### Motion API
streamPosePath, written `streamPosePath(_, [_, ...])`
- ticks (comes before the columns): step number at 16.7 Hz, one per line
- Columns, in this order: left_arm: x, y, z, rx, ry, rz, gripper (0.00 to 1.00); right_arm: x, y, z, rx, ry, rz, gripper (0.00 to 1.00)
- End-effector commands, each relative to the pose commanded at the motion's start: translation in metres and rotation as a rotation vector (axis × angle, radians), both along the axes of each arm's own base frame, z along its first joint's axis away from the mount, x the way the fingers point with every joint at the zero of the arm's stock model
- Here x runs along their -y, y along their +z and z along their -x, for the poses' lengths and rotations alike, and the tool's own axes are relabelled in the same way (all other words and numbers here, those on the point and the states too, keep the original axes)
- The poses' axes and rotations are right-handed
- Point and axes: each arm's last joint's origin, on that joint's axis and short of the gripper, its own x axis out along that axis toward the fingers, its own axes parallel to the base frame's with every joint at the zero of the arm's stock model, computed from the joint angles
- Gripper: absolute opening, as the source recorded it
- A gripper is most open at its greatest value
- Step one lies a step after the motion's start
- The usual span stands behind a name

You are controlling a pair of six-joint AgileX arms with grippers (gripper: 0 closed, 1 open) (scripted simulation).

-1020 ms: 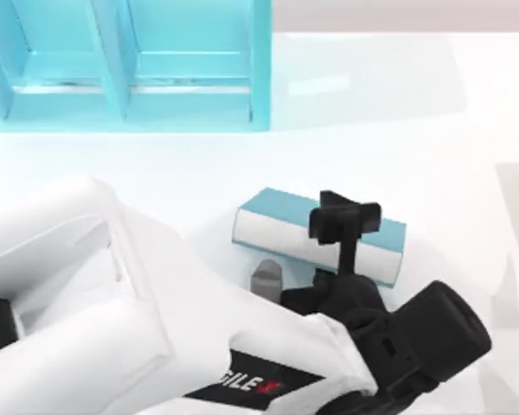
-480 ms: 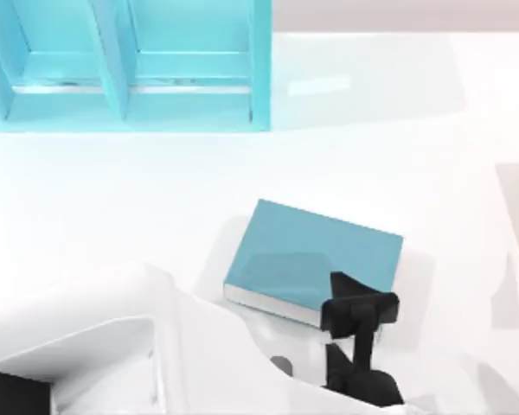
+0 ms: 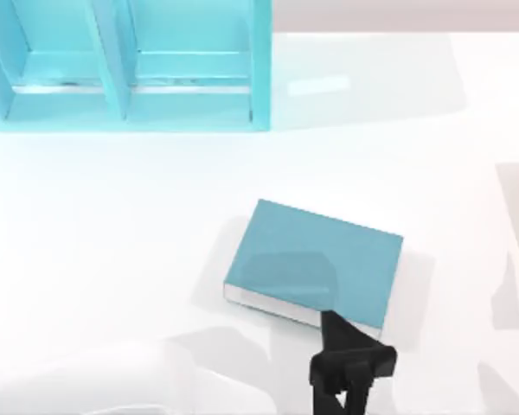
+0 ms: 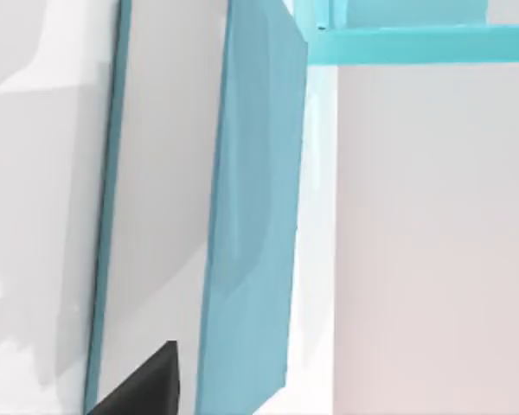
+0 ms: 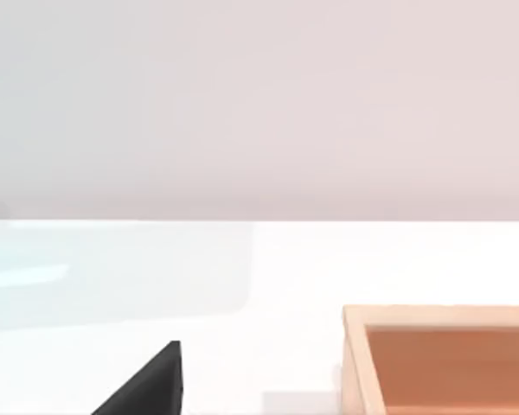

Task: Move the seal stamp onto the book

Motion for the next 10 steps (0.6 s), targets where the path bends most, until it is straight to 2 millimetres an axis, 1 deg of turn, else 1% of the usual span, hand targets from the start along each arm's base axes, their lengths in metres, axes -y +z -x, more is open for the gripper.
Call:
streamPosePath(5, [-0.001, 0.002, 0.003, 0.006, -0.003, 0.002, 1.0, 0.0, 0.0, 0.0, 0.0, 0.0, 0.0, 1.0])
streamPosePath(8, [-0.002, 0.004, 0.0, 0.0, 0.006, 0.0, 1.0, 0.0, 0.0, 0.0, 0.0, 0.0, 0.0, 1.0])
streamPosePath(10, [-0.007, 0.013, -0.008, -0.025, 0.026, -0.003, 1.0, 0.0, 0.0, 0.0, 0.0, 0.0, 0.0, 1.0])
